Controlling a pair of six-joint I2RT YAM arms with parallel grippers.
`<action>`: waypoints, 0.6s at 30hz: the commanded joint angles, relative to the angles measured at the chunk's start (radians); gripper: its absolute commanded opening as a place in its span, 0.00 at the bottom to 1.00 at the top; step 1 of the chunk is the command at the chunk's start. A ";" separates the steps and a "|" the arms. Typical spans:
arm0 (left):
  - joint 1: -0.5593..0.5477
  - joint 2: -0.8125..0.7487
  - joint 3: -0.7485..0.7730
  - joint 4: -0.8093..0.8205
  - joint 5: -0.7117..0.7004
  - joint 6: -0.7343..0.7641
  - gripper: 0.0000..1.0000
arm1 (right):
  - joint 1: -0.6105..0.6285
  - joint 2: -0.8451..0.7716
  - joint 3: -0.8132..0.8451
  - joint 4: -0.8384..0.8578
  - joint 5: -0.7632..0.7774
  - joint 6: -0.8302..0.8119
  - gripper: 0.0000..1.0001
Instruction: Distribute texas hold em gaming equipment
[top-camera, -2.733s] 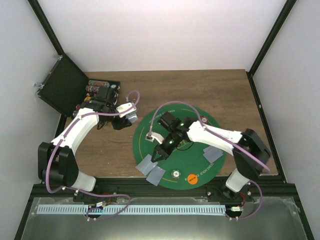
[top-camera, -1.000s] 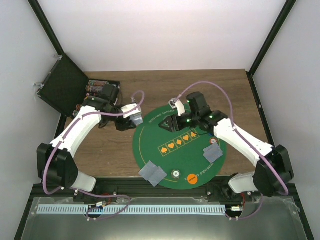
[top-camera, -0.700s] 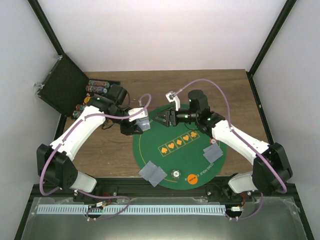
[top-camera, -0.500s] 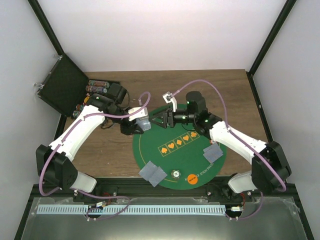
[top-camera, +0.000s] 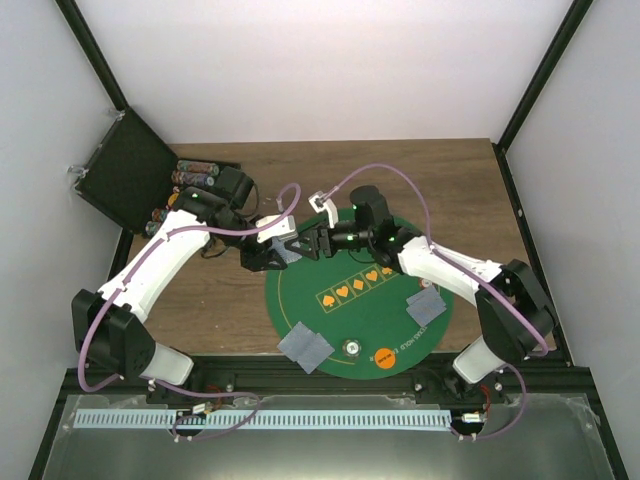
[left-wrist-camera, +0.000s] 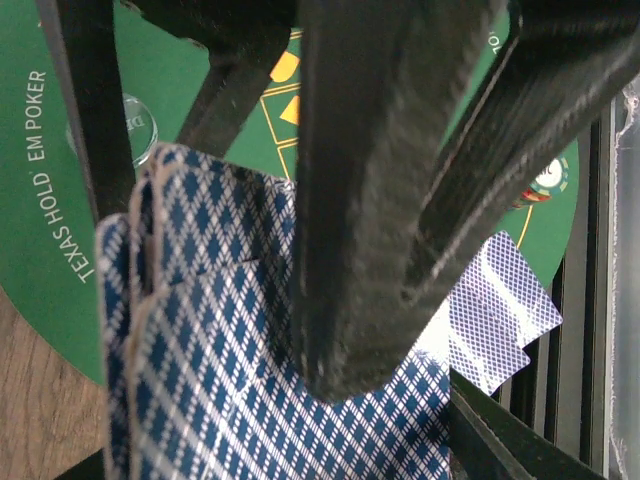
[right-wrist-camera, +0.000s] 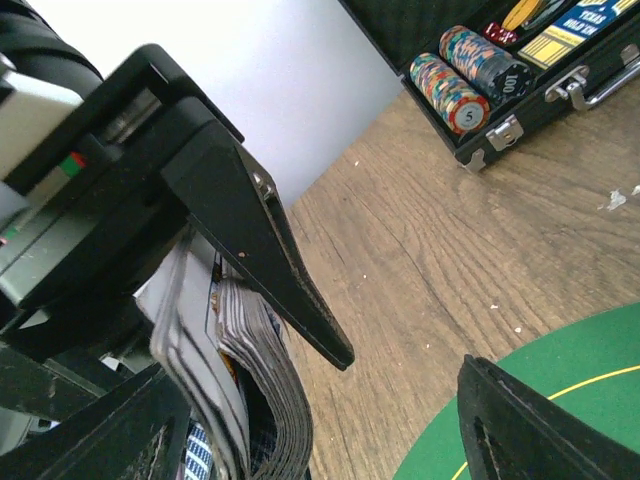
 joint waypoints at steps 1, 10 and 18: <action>-0.003 -0.016 0.023 -0.008 0.027 -0.007 0.52 | 0.013 0.012 0.048 0.007 0.007 -0.018 0.74; -0.003 -0.018 0.010 0.002 0.022 -0.017 0.52 | 0.016 0.005 0.048 -0.042 0.029 -0.042 0.75; -0.003 -0.013 0.014 0.001 0.018 -0.018 0.52 | 0.016 0.005 0.048 -0.058 0.030 -0.054 0.75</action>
